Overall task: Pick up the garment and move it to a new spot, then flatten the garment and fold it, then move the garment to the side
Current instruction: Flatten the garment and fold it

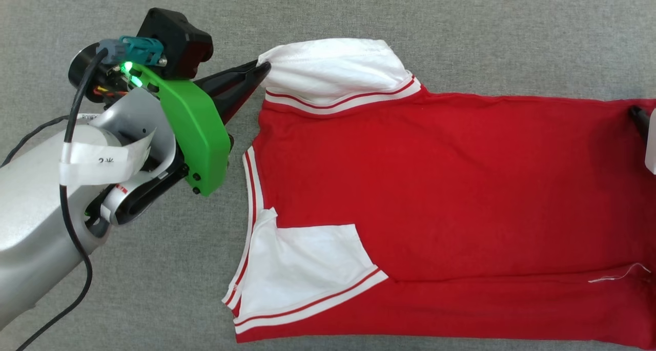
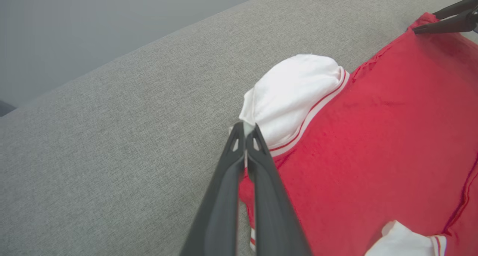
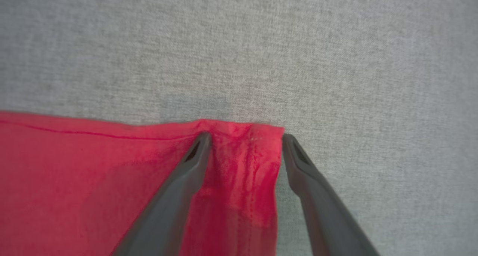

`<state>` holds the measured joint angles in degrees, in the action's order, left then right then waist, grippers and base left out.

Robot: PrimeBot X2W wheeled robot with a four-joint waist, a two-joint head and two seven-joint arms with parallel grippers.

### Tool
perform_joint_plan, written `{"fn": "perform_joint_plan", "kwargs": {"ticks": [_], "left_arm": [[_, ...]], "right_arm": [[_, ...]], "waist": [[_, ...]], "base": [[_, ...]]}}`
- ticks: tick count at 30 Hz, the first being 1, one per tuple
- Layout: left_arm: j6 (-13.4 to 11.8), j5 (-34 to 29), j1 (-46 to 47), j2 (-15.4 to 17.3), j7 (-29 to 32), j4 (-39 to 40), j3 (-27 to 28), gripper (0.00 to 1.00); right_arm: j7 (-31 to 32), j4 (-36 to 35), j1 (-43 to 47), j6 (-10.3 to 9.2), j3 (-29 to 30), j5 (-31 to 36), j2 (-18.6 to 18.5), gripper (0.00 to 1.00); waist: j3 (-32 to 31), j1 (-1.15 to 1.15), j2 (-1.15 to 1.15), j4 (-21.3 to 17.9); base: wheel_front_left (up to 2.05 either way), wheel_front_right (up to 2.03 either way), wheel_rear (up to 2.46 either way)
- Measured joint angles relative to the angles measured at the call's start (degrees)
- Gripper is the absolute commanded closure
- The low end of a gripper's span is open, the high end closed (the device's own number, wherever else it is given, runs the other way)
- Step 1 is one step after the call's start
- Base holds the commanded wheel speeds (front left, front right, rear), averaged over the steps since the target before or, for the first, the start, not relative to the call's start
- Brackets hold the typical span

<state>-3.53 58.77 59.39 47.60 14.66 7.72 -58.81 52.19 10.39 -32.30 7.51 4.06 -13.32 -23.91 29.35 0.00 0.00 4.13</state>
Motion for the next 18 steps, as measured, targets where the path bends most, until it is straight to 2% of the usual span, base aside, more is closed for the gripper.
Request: {"fn": "perform_joint_plan", "kwargs": {"ticks": [1, 2, 12, 13, 18], "left_arm": [[0.0, 0.0, 0.0, 0.0, 0.0, -0.14, 0.0, 1.0], [0.0, 0.0, 0.0, 0.0, -0.01, -0.31, 0.0, 1.0], [-0.03, 1.4, -1.87, -0.76, -2.48, -3.18, 0.43, 1.0], [-0.67, 2.16, -3.85, -0.74, -4.3, -4.01, 1.04, 1.0], [-1.79, 3.77, -7.23, -0.49, -6.47, -4.24, 1.16, 1.0]], "right_arm": [[-0.19, 0.41, -0.13, 0.0, -0.34, -0.08, -0.09, 0.82], [-0.47, 0.69, -0.26, 0.0, -0.57, -0.08, -0.1, 1.0], [-11.77, 4.87, -0.97, 0.03, -0.76, -0.02, 0.23, 1.0], [-16.69, 6.35, -0.54, 0.03, 0.18, -0.82, 0.73, 1.0], [-22.68, 6.43, 2.61, 0.03, 1.91, -3.23, 1.71, 1.0]], "waist": [[-0.11, 0.0, 0.0, -0.03], [-0.19, 0.0, 0.0, -0.07], [-2.63, 0.0, 0.0, -0.36], [-4.62, 0.0, 0.0, -0.47], [-7.9, 0.0, 0.0, -0.63]], "base": [[0.0, 0.0, 0.0], [0.0, 0.0, 0.0], [0.0, 0.0, 0.0], [0.0, 0.0, 0.0], [0.0, 0.0, 0.0]]}}
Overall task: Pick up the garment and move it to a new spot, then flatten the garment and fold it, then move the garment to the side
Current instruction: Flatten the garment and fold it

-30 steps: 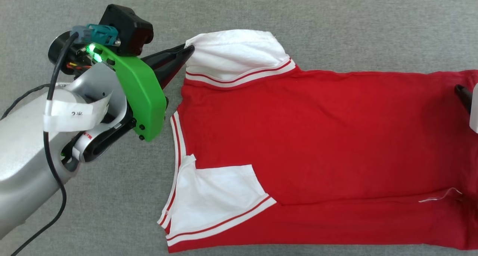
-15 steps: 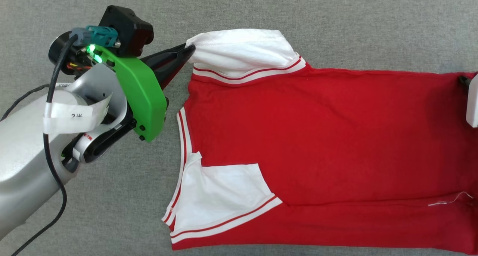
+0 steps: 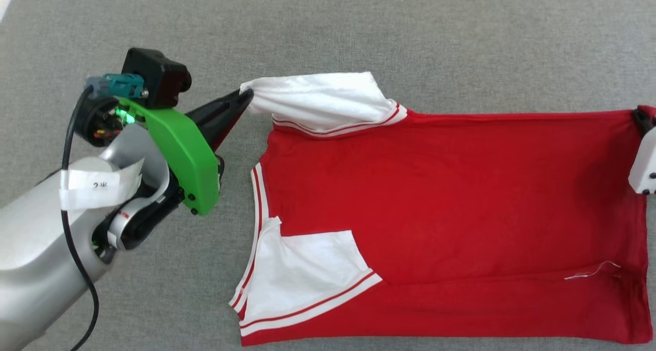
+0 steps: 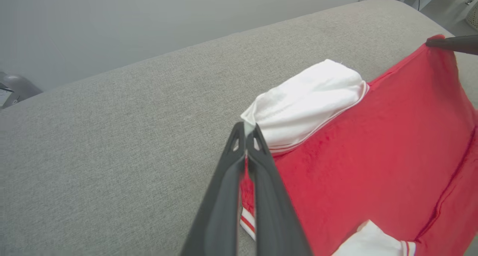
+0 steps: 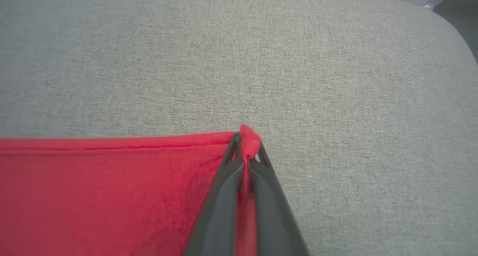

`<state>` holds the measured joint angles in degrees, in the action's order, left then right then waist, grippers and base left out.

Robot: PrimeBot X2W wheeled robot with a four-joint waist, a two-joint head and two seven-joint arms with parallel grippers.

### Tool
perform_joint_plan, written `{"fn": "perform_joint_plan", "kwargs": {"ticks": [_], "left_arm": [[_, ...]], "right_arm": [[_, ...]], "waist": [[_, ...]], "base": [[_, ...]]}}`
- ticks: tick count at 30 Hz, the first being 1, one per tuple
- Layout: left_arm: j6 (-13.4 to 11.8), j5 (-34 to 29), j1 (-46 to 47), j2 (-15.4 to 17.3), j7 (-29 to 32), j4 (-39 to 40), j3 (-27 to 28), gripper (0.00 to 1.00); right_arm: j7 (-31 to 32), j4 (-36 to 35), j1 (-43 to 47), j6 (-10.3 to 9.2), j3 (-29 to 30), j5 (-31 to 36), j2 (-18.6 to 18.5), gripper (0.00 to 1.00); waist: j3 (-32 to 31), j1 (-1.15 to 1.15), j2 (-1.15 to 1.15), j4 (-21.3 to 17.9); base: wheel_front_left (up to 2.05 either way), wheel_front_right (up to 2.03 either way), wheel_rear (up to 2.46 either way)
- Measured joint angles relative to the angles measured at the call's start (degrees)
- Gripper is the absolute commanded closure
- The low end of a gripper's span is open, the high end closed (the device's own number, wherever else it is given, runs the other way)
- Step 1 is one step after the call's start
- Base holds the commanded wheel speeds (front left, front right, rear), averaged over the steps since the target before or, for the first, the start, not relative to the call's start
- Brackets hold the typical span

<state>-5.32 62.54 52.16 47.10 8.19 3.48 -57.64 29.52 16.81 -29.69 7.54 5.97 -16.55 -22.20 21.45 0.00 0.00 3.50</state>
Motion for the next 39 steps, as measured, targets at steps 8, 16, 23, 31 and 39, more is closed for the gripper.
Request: {"fn": "perform_joint_plan", "kwargs": {"ticks": [8, 16, 23, 31, 39], "left_arm": [[-4.27, 1.11, -7.84, 1.86, -3.15, 4.67, -0.94, 1.0], [-8.88, 3.83, -17.99, 3.96, -6.28, 9.58, -2.87, 1.0], [-10.88, 4.77, -25.04, 5.02, -7.49, 9.83, -5.84, 1.0], [-11.0, 4.48, -27.53, 3.78, -6.76, 6.32, -9.31, 1.0], [-9.96, 3.97, -27.83, 1.23, -6.12, 2.23, -11.04, 1.0]], "right_arm": [[-7.15, -2.15, 8.92, 0.0, 0.71, -3.46, 0.45, 1.0], [-11.5, -6.69, 19.48, 0.0, 0.46, -8.09, 0.18, 1.0], [-12.03, -10.53, 27.16, 0.0, -1.14, -13.35, -1.4, 1.0], [-10.09, -11.56, 32.22, 0.0, -4.55, -16.01, -5.57, 1.0], [-9.84, -10.43, 33.48, 0.0, -7.58, -16.89, -8.83, 0.59]], "waist": [[-5.37, 0.0, 0.0, -0.33], [-9.82, 0.0, 0.0, -0.29], [-11.98, 0.0, 0.0, -0.18], [-12.54, 0.0, 0.0, -0.3], [-12.66, 0.0, 0.0, -0.42]], "base": [[0.0, 0.0, 0.0], [0.0, 0.0, 0.0], [0.0, 0.0, 0.0], [0.0, 0.0, 0.0], [0.0, 0.0, 0.0]]}}
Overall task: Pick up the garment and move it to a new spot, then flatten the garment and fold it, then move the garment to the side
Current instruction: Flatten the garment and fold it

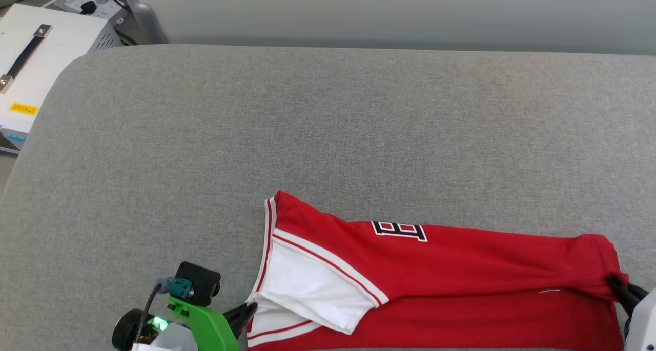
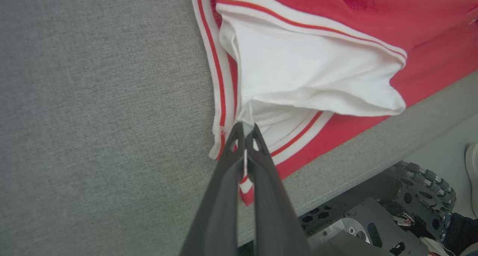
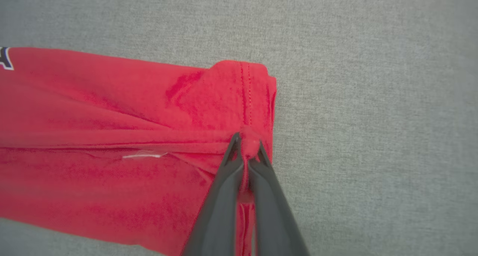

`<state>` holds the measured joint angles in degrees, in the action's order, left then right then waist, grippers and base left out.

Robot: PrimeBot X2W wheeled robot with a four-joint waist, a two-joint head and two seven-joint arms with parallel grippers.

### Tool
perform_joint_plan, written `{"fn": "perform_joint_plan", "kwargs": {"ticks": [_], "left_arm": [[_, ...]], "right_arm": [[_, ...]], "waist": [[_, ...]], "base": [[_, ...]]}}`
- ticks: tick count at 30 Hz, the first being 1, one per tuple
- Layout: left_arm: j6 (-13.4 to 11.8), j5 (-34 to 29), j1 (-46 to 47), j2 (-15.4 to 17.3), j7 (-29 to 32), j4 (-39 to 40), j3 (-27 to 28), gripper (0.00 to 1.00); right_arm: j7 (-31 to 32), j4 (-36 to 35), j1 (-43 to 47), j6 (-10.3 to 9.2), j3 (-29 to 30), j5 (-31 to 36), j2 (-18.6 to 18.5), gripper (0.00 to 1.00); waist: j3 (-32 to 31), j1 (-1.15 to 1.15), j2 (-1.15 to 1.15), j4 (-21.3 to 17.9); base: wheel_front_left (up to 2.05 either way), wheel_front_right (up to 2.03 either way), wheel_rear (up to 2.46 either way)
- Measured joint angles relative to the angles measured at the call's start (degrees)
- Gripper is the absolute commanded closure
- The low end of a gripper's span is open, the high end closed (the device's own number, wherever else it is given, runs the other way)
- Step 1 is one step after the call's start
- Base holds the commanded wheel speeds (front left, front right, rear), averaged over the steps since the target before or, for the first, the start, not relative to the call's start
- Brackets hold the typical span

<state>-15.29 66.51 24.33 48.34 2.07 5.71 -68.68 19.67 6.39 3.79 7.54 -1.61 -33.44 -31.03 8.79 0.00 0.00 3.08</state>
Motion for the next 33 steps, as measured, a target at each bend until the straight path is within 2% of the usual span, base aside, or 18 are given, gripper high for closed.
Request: {"fn": "perform_joint_plan", "kwargs": {"ticks": [1, 2, 9, 14, 21, 25, 29, 33], "left_arm": [[0.01, -0.08, -0.07, -0.21, 0.07, -0.56, -0.14, 0.6], [0.01, -0.09, -0.18, -0.34, 0.25, -1.18, -0.33, 0.0], [0.25, -0.08, -0.85, -0.71, 0.04, -2.22, -0.66, 0.0], [-0.42, -0.08, -0.85, -0.87, -4.12, -1.51, 1.98, 0.0], [-2.79, -1.89, -0.79, -2.01, -14.27, -1.76, 7.5, 0.0], [-3.19, -5.14, -0.91, -4.74, -16.68, -2.58, 12.9, 0.0], [-2.9, -13.39, -4.03, -9.56, -16.73, -1.79, 24.85, 0.0], [0.43, -21.52, -10.44, -15.37, -16.73, -0.9, 36.16, 0.0]], "right_arm": [[0.91, 0.33, 0.21, 0.0, -0.21, -1.01, 0.0, 0.0], [1.52, 0.52, 0.59, 0.0, -0.37, -1.7, 0.0, 0.0], [4.34, -1.97, 2.23, 0.0, 0.62, -5.14, -0.47, 0.0], [7.2, -6.01, 2.91, -0.01, 4.69, -6.34, 0.08, 0.0], [12.14, -8.21, 2.93, -0.01, 10.33, -2.45, 5.89, 0.0], [13.91, -7.57, 2.89, -0.01, 12.81, 1.34, 9.79, 0.0], [14.38, -5.57, 2.79, -0.01, 15.67, 3.24, 13.06, 0.0], [14.33, -3.13, 2.45, -0.01, 17.61, 4.48, 14.82, 0.0]], "waist": [[-0.08, 0.0, 0.0, -0.01], [-0.18, 0.0, 0.0, -0.02], [-1.58, 0.0, 0.0, -0.04], [-2.81, 0.0, 0.0, 0.04], [-3.49, 0.0, 0.0, 0.43], [-3.22, 0.0, 0.0, 0.89], [-2.53, 0.0, 0.0, 1.5], [-1.66, 0.0, 0.0, 2.16]], "base": [[0.0, 0.0, 0.0], [0.0, 0.0, 0.0], [0.0, 0.0, 0.0], [0.0, 0.0, 0.0], [0.0, 0.0, 0.0], [0.0, 0.0, 0.0], [0.0, 0.0, 0.0], [0.0, 0.0, 0.0]]}}
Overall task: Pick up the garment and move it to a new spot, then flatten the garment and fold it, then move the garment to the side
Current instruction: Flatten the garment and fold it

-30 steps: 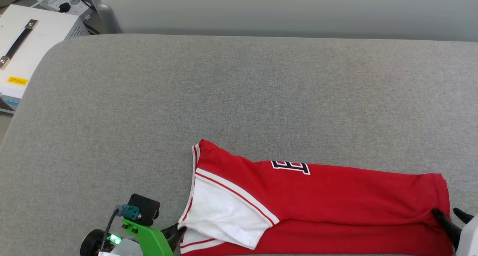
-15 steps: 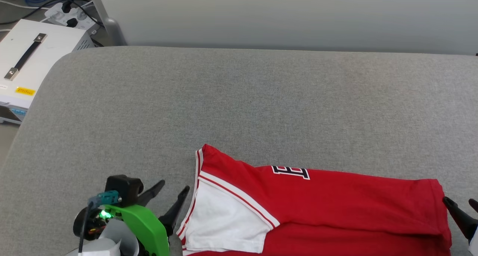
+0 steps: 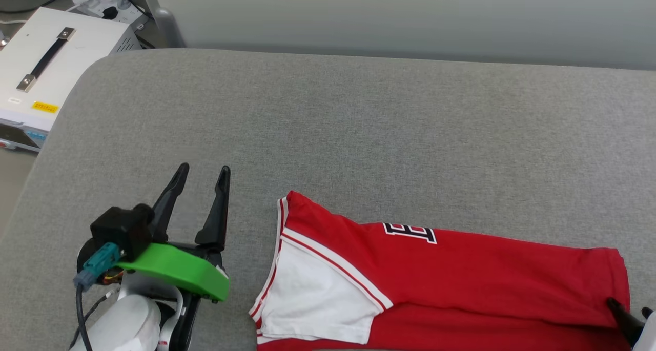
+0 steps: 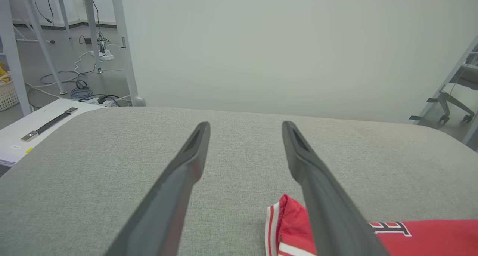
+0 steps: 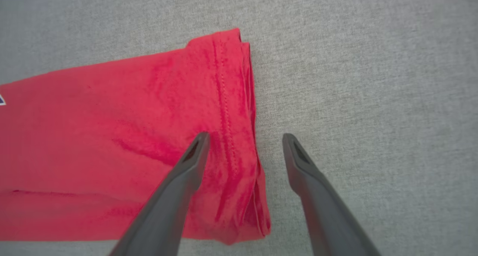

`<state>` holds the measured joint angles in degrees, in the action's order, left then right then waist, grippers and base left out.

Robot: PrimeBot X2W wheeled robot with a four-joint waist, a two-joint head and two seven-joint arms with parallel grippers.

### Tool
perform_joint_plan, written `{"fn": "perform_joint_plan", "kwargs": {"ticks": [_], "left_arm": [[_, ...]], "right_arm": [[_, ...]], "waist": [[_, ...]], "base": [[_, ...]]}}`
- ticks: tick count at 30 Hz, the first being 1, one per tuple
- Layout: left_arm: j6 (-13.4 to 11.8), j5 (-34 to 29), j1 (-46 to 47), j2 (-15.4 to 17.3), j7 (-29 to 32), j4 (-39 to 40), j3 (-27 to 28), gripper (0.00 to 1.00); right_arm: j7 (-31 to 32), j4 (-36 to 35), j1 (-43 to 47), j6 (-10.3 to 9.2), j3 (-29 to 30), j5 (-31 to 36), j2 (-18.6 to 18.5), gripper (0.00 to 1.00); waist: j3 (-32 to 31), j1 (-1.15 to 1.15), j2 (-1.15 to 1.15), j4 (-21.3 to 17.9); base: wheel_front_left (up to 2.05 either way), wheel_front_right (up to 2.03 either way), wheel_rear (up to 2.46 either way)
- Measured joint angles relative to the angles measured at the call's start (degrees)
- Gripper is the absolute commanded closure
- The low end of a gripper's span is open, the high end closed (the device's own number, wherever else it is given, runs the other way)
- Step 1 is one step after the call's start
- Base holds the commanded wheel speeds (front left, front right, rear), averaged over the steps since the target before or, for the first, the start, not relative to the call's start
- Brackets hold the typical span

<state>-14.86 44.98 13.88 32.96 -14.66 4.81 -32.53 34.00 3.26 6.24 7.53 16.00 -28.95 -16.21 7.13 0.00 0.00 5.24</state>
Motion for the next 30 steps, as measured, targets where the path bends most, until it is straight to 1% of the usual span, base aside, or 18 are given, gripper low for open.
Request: {"fn": "perform_joint_plan", "kwargs": {"ticks": [3, 7, 14, 18, 19, 20, 22, 25, 30], "left_arm": [[3.61, -4.9, -3.83, -3.27, 0.0, -0.31, 5.19, 0.0], [8.09, -8.98, -6.72, -6.57, 0.0, -2.23, 9.87, 0.0], [13.55, -13.74, -8.06, -10.85, 0.0, -5.43, 14.79, 0.0], [15.64, -15.32, -8.2, -12.62, 0.0, -6.44, 16.64, 0.0], [16.16, -15.63, -8.2, -13.11, 0.0, -6.73, 17.05, 0.0], [16.62, -16.07, -8.2, -13.48, 0.0, -7.11, 17.44, 0.0], [17.29, -16.92, -8.22, -14.01, 0.0, -7.87, 18.13, 0.0], [18.25, -17.86, -8.27, -14.95, 0.0, -8.8, 18.68, 0.0], [19.33, -18.53, -8.99, -15.74, 0.0, -10.06, 19.82, 0.0]], "right_arm": [[-0.04, 2.07, -0.57, 0.0, 0.67, 0.52, 0.77, 0.0], [-0.04, 4.31, -0.98, 0.0, 0.55, 0.53, 1.4, 0.0], [0.34, 7.36, -1.92, -0.07, -0.73, -0.16, 1.35, 0.0], [1.07, 8.75, -2.1, -0.1, -2.26, -0.55, 1.18, 0.0], [1.15, 9.0, -2.22, -0.1, -2.66, -0.68, 1.2, 0.22], [1.41, 9.22, -2.3, -0.1, -2.99, -0.87, 1.18, 0.62], [1.57, 9.53, -2.55, -0.15, -3.3, -1.1, 1.08, 1.0], [1.37, 9.98, -2.86, -0.13, -3.85, -1.35, 1.14, 1.0], [-0.8, 10.82, -2.93, -0.01, -3.44, -1.49, 0.91, 1.0]], "waist": [[0.55, 0.0, 0.0, 0.5], [1.01, 0.0, 0.0, 1.06], [1.38, 0.0, 0.0, 1.7], [1.58, 0.0, 0.0, 1.92], [1.63, 0.0, 0.0, 1.98], [1.63, 0.0, 0.0, 2.01], [1.55, 0.0, 0.0, 2.04], [1.19, 0.0, 0.0, 2.04], [0.2, 0.0, 0.0, 1.84]], "base": [[0.0, 0.0, 0.0], [0.0, 0.0, 0.0], [0.0, 0.0, 0.0], [0.0, 0.0, 0.0], [0.0, 0.0, 0.0], [0.0, 0.0, 0.0], [0.0, 0.0, 0.0], [0.0, 0.0, 0.0], [0.0, 0.0, 0.0]]}}
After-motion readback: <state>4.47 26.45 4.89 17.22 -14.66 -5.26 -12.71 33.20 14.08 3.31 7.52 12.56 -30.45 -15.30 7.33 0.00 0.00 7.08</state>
